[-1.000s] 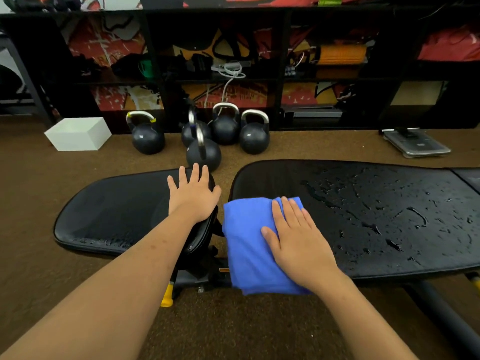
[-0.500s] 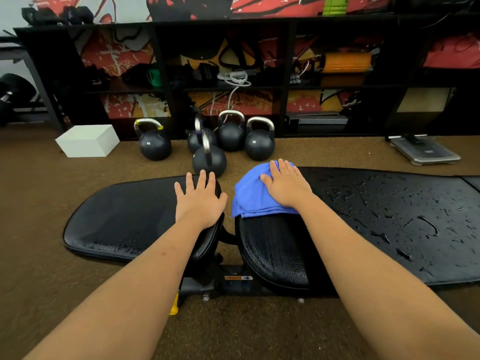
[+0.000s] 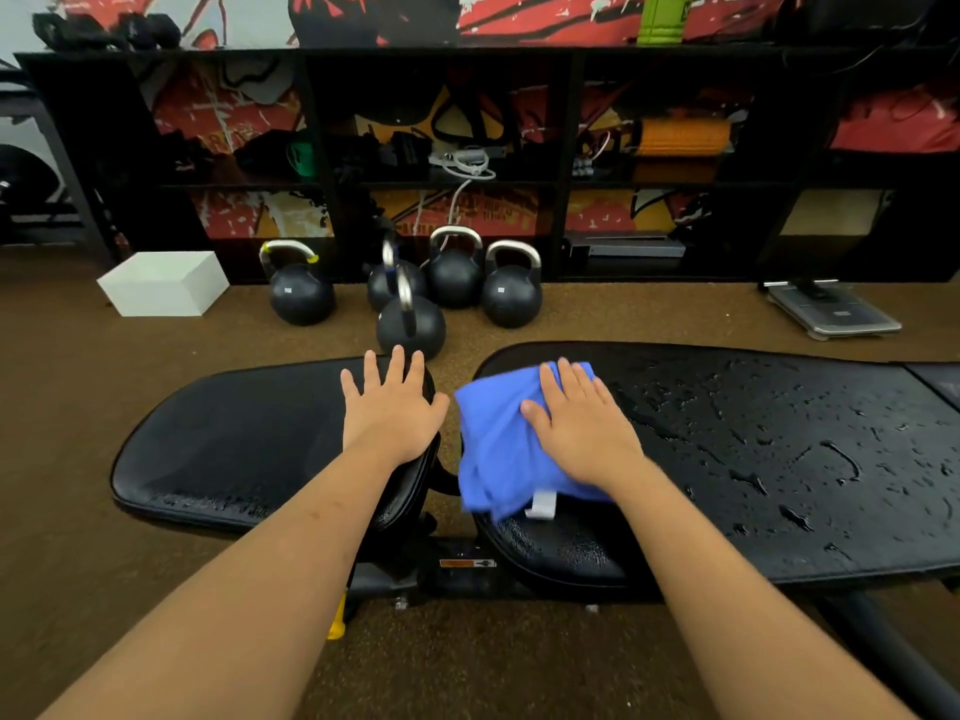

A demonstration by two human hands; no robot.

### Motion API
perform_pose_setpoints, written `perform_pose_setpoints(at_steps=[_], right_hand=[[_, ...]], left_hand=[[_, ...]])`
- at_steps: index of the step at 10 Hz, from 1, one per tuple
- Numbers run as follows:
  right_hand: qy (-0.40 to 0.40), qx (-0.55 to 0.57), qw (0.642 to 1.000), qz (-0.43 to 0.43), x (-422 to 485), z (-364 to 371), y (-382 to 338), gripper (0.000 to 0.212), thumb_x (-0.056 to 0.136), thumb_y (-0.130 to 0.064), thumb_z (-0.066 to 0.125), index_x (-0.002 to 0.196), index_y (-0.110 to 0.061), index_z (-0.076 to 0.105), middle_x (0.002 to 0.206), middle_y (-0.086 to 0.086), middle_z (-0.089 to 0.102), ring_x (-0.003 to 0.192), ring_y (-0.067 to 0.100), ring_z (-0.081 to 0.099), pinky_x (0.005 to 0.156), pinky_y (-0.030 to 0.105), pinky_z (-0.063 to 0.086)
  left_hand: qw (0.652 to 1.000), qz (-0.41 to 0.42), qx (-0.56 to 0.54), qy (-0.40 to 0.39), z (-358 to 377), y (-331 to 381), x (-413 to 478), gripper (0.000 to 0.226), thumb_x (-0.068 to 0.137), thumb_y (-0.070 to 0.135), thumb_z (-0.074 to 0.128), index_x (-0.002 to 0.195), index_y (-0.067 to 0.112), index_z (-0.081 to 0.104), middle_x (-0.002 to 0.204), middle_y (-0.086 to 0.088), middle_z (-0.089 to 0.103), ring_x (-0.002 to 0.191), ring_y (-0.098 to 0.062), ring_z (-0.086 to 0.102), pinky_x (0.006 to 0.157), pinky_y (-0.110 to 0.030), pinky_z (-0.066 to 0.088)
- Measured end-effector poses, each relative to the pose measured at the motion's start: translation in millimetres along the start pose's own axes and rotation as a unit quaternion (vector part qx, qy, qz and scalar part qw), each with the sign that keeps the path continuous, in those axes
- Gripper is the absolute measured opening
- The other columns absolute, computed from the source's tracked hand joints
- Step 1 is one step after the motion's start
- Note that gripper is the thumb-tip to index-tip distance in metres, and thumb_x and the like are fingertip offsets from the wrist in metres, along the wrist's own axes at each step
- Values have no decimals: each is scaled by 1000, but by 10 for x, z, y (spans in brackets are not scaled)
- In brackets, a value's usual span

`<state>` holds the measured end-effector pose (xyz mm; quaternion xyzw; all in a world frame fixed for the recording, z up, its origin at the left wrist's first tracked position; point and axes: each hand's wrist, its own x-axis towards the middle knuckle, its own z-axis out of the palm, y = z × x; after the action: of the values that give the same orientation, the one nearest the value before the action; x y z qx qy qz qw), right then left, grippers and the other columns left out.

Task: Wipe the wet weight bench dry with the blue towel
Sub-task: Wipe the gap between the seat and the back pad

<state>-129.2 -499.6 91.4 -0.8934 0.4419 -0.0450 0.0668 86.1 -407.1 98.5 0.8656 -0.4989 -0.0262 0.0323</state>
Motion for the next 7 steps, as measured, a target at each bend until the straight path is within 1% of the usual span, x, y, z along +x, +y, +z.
perform_pose_setpoints(at_steps=[1,2,3,4,5,6,7], right_hand=[[-4,5,1000,23,674,-14,110,69,102,-52,17,156,-10,9,164,14,5,151,26,3,122,40,1],[-30,12,999,37,918,-49,148,70,102,-52,16,156,-8,9,164,15,5,151,27,3,122,42,2],[-24,20,999,41,575,-45,94,71,102,-52,14,156,-7,5,164,14,3,152,24,0,123,40,0],[-1,22,1000,19,-272,-17,-22,84,91,-60,-4,156,-8,5,164,11,3,152,23,1,123,38,1],[6,17,1000,4,-1010,-46,-99,89,83,-63,-12,157,-15,1,165,5,-1,152,18,-3,123,35,0],[2,7,1000,11,-961,-57,-44,91,81,-65,-13,157,-17,1,165,4,-2,152,17,-3,123,34,-2],[9,-3,1000,13,-355,-20,101,93,82,-66,-9,157,-13,7,165,8,3,152,20,1,122,36,0]], left_hand=[[1000,0,2,-1,-13,2,-16,71,99,59,20,159,27,1,167,2,-4,152,-32,-11,120,-59,-1],[1000,1,0,-6,-19,11,-21,72,98,59,20,159,27,2,167,2,-4,152,-33,-10,120,-59,-1],[1000,0,-3,-3,-24,26,-10,72,98,59,22,159,27,2,167,2,-4,152,-33,-10,120,-59,-1],[1000,2,0,-2,-19,19,2,71,98,58,21,159,27,1,167,2,-4,152,-33,-10,120,-59,-1],[1000,2,3,3,-5,8,11,72,98,59,20,159,27,1,167,1,-4,152,-33,-10,120,-59,-1],[1000,3,8,0,-13,12,7,72,98,59,20,159,27,0,167,0,-5,152,-33,-10,120,-59,-1],[1000,4,7,-4,-24,6,5,72,98,59,20,159,26,0,167,1,-5,152,-33,-10,120,-59,-1]])
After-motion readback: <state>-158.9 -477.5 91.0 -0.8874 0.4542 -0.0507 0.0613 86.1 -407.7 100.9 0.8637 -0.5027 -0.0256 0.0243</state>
